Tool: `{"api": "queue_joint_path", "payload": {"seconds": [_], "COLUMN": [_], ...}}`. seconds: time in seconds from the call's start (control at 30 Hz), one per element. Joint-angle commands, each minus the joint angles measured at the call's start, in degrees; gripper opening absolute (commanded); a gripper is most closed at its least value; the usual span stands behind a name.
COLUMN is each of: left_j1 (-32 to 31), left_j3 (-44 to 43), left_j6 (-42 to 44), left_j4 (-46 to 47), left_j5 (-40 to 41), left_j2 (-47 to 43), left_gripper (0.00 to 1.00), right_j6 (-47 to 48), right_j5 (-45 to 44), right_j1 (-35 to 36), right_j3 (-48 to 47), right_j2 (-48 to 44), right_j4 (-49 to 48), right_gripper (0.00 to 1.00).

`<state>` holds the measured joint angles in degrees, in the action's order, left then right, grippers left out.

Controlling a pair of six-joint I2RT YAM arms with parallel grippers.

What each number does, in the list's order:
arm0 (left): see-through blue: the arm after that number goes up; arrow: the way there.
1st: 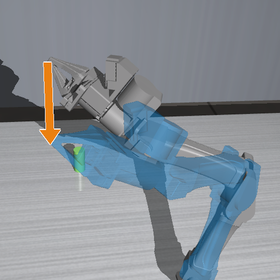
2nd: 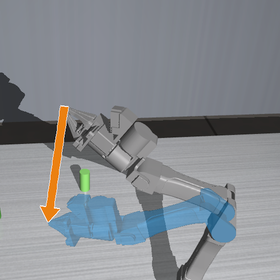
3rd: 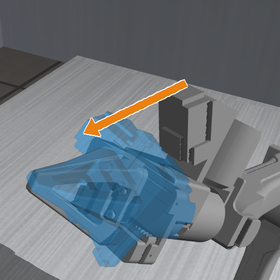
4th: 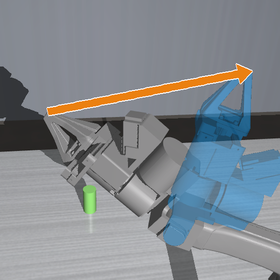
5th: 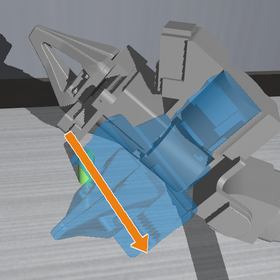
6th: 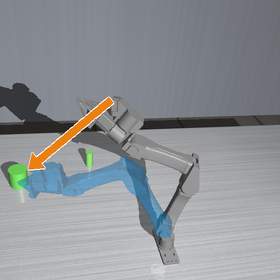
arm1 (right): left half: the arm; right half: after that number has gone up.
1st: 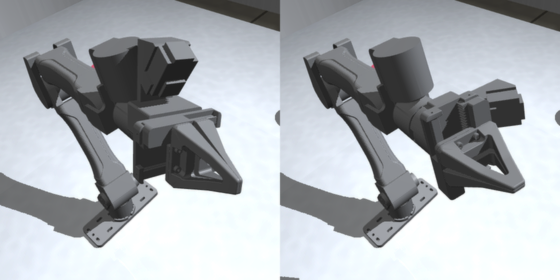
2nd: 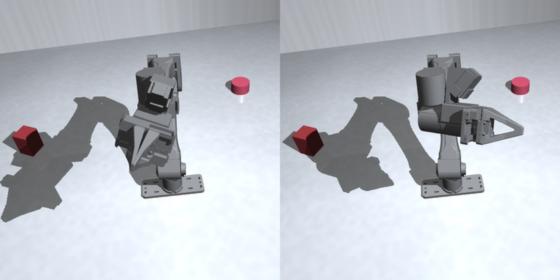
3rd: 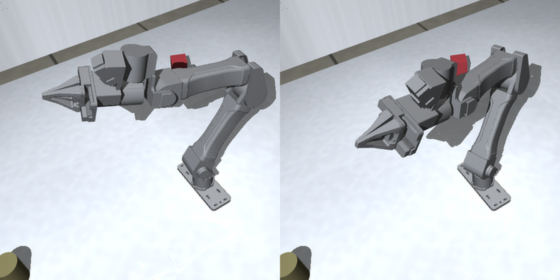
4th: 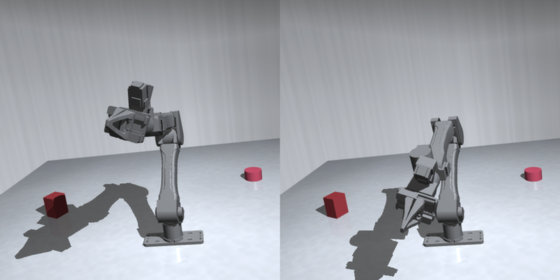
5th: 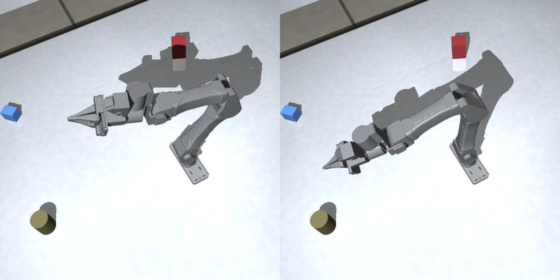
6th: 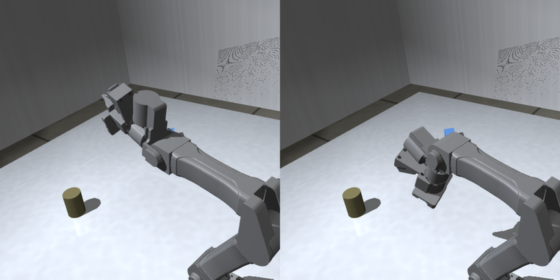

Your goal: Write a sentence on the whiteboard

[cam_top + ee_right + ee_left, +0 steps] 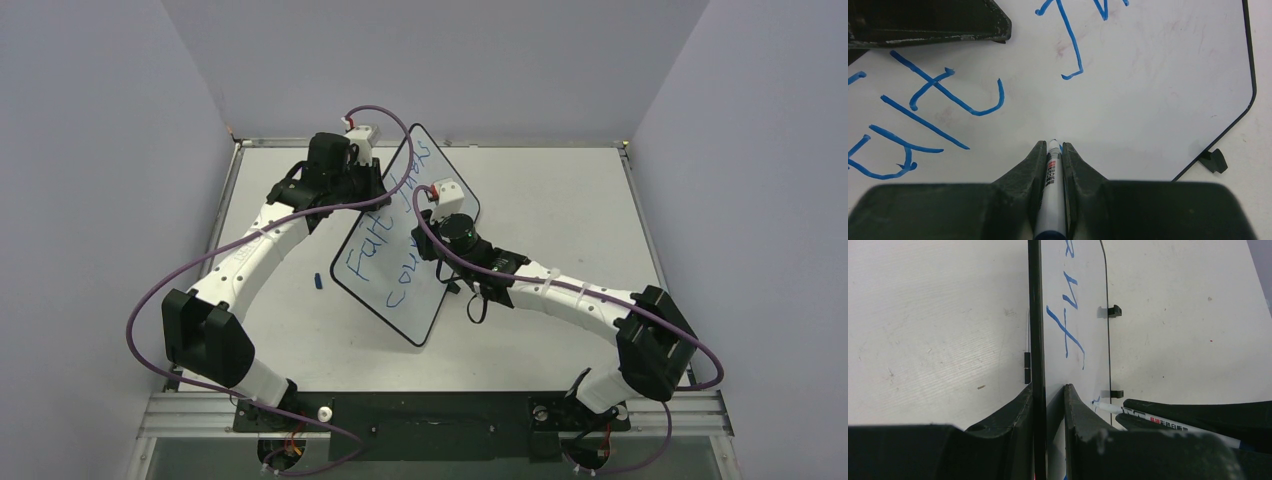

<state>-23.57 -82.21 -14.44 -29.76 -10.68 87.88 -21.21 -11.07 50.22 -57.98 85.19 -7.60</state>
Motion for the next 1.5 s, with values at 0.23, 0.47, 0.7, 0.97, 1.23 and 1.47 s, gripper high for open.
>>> {"api": "queue_joint_path", "payload": {"seconds": [0.23,0.47,0.7,0.97,1.23,1.47], "left_j1": [0.4,0.3,0.4,0.5,0.4,0.4], "left_j3": [-1.7,-1.7,-1.7,-1.6,-1.6,-1.6], "left_j6": [5.9,5.9,5.9,5.9,5.8,5.8], "left_j4": [2.9,2.9,2.9,3.0,3.0,3.0], "left_j5": [6.4,6.3,6.5,6.5,6.3,6.2], "left_j2": [-2.0,-2.1,-2.5,-2.5,-2.3,-2.0], "left_gripper": [0.0,0.0,0.0,0.0,0.0,0.0], "right_j6": [1.4,1.3,0.7,0.0,-0.3,-0.5], "right_j5": [-1.7,-1.6,0.1,1.8,2.5,3.5], "right_j1": [-0.9,-3.4,-5.6,-5.8,-5.8,-5.8], "right_j3": [0.2,2.0,1.3,0.2,-0.8,-1.8], "right_j2": [-4.9,-5.0,-2.9,-0.8,0.4,1.4], "right_j4": [0.6,0.1,-0.8,-1.7,-2.1,-2.4], "right_gripper": [0.0,0.0,0.0,0.0,0.0,0.0]}}
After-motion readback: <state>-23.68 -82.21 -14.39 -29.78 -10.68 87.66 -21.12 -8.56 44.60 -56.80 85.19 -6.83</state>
